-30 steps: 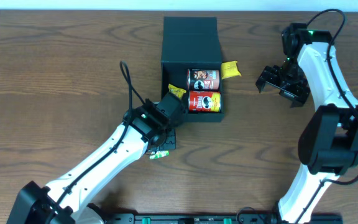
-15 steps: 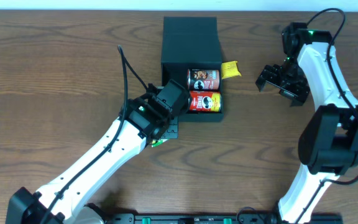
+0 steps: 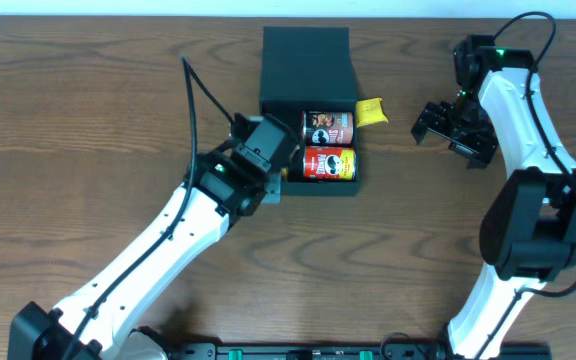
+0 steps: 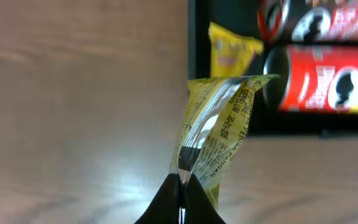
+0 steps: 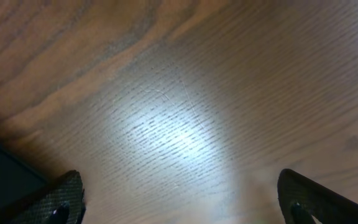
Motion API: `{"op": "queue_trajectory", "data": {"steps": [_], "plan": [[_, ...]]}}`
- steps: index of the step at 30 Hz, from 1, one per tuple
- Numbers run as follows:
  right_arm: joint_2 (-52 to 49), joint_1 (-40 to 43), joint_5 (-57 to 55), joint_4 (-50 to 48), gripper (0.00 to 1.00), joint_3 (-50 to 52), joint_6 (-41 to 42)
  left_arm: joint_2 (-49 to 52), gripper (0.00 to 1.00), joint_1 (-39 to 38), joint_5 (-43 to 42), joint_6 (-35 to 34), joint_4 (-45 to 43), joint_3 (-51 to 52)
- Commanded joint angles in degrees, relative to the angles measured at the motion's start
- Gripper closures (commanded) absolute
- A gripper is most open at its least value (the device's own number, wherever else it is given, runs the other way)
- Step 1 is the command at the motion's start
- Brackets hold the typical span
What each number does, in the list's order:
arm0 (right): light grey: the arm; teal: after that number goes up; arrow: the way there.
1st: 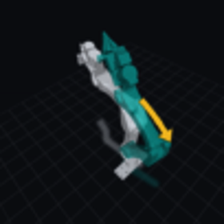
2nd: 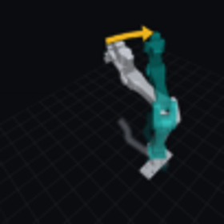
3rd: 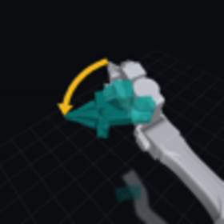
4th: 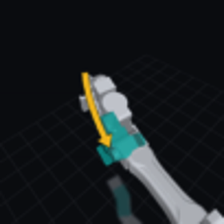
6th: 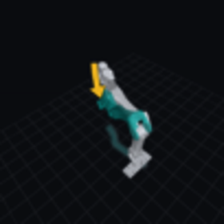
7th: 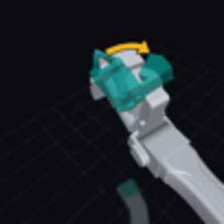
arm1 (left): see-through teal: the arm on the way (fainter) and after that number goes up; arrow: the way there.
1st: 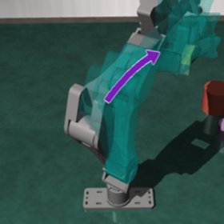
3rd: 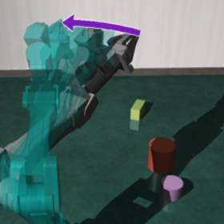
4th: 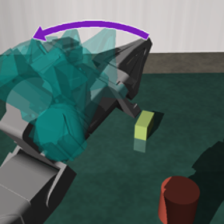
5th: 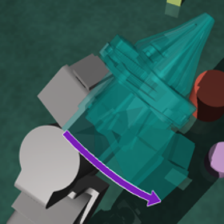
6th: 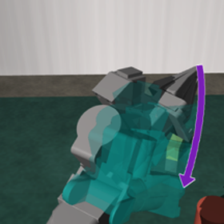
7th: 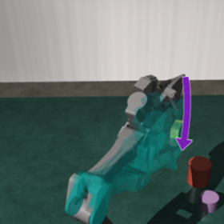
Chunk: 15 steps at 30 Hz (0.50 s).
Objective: Pack container
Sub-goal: 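Carry the snack bar into the box beside the Julie's packet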
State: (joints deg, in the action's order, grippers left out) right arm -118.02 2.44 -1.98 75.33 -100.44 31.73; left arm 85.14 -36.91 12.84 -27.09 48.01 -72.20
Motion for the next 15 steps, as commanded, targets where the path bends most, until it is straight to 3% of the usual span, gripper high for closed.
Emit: {"op": "queue_trajectory", "data": {"steps": [1,7,15], "plan": [[-0.1,-0.2,-0.8,-0.6,0.01,-0.7,-0.7,0.5,0.94,1.3,4.3,4.6,-3.1,-1.9],[-0.1,-0.2,-0.8,-2.4,0.01,-0.7,-0.7,4.1,0.94,2.6,4.5,6.4,-9.9,-2.2],[-0.1,-0.2,-0.8,-3.6,0.01,-0.7,-0.7,14.1,0.94,2.5,7.1,9.0,-8.4,-10.9]]}}
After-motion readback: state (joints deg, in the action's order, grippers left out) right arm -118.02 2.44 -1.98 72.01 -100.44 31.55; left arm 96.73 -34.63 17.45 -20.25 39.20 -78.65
